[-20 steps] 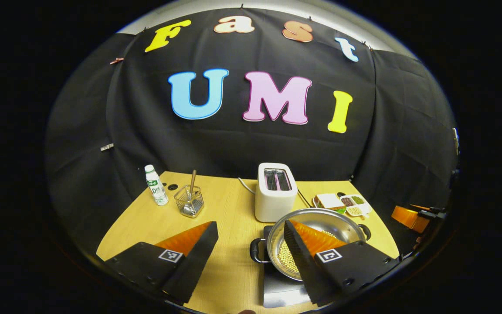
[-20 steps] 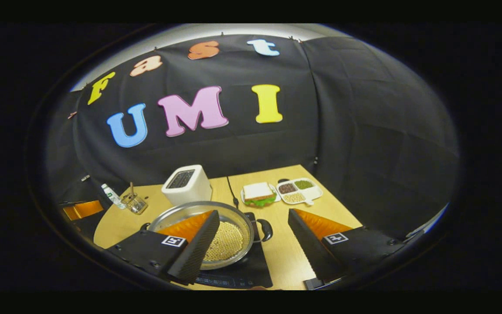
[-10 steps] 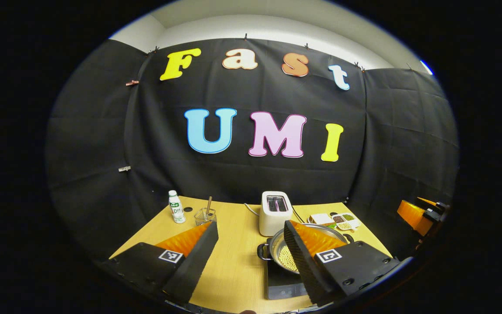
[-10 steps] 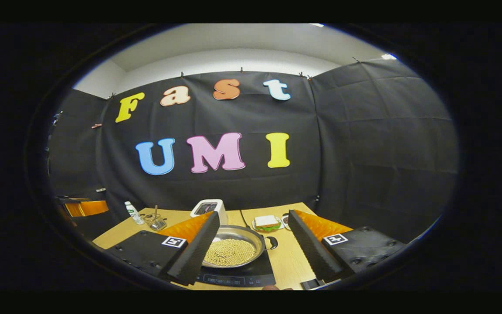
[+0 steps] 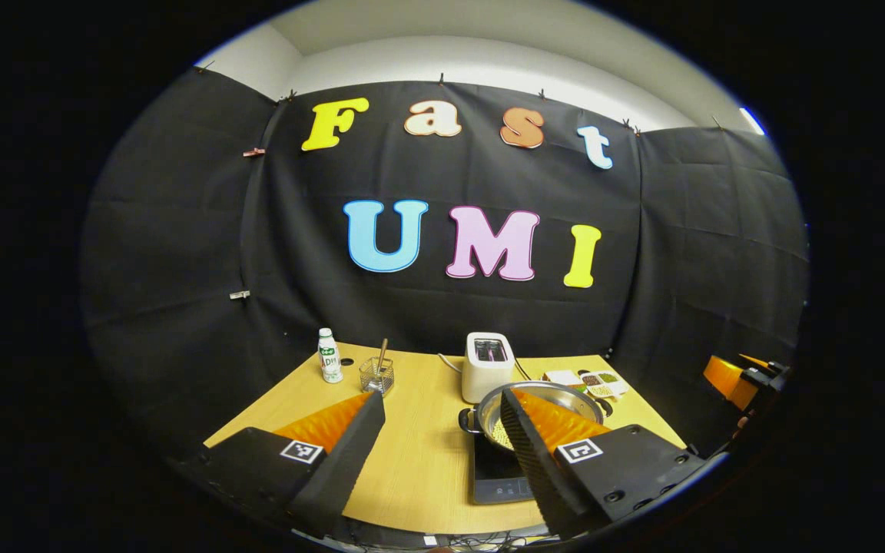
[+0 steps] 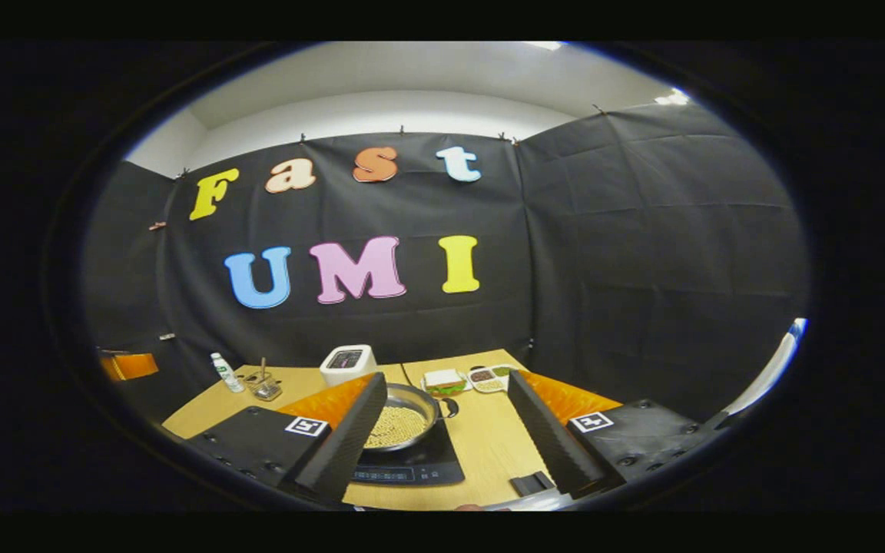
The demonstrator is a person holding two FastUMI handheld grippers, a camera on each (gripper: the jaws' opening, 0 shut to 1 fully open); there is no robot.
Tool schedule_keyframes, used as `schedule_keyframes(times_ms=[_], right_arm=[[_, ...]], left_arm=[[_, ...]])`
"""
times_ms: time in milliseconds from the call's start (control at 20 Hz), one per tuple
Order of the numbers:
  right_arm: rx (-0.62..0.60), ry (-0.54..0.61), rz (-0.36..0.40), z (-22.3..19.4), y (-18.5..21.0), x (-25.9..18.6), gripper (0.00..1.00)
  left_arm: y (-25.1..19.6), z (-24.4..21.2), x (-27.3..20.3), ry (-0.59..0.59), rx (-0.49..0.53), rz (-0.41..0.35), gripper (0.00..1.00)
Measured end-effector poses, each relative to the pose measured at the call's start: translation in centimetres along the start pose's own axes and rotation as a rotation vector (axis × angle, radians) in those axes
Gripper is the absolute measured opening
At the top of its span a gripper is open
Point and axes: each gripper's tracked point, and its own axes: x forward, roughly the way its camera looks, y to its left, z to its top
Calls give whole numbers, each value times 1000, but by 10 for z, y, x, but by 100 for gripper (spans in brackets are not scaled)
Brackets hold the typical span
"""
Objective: First push the handle of the pot to place it horizontally, then grasp the pot with both hands and set it on the induction cooktop.
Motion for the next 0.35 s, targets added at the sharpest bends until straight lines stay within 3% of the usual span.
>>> schedule_keyframes(times_ms=[350], right_arm=[[-9, 8, 20, 0, 14, 5, 98]], left_arm=[[11, 6, 3, -10, 34, 15, 95]])
